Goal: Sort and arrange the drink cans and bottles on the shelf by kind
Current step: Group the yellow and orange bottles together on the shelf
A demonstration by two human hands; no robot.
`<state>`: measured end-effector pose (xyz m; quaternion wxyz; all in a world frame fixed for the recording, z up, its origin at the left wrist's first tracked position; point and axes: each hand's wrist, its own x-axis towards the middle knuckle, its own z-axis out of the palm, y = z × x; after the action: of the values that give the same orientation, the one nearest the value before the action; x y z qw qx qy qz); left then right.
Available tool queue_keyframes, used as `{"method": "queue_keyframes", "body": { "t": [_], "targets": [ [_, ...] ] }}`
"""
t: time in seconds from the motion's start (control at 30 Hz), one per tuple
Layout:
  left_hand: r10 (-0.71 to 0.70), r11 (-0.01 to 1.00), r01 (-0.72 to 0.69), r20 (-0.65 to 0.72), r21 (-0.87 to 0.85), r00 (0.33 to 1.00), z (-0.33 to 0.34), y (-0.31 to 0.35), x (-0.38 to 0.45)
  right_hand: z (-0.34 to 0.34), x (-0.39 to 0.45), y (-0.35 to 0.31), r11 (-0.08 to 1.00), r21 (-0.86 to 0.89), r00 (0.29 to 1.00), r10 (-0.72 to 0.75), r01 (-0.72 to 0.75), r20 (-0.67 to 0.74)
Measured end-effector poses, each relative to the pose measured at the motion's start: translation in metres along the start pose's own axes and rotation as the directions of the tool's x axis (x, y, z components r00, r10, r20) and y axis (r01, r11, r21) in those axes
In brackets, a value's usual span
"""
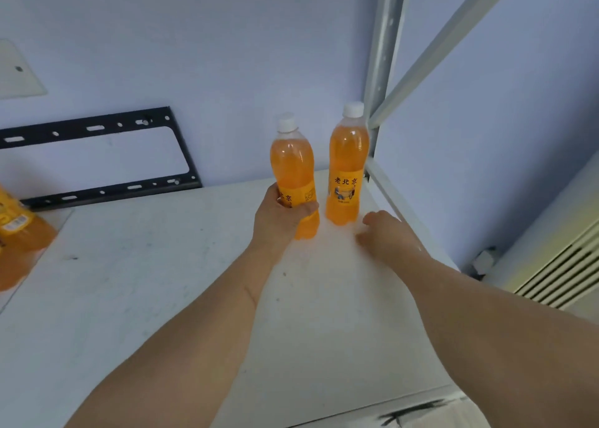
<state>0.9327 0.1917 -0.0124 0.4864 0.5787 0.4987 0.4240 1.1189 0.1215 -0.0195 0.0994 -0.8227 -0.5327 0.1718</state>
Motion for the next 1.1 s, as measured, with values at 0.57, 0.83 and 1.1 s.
{"method": "queue_keyframes", "body": {
  "t": [0.57,0.83,1.1],
  "targets": [
    [-0.099,0.885,0.116,-0.062,0.45,0.993,-0.026,-0.012,-0.021,0.011,-0.059,-0.05,0.786,-0.497,0.908,-0.418,0.367,0.009],
    [0.24,-0.036,-0.093,0.099,0.995,0.966,-0.145,-0.035,-0.192,0.059,-0.155,-0.118,0.538,-0.588,0.689,-0.723,0.604,0.047],
    [0.248,-0.161,-0.008,0.048,0.987,0.968,-0.271,-0.044,-0.326,0.115,-0.282,-0.228,0.348,-0.535,0.454,-0.888,0.77,0.076]
  ]
}}
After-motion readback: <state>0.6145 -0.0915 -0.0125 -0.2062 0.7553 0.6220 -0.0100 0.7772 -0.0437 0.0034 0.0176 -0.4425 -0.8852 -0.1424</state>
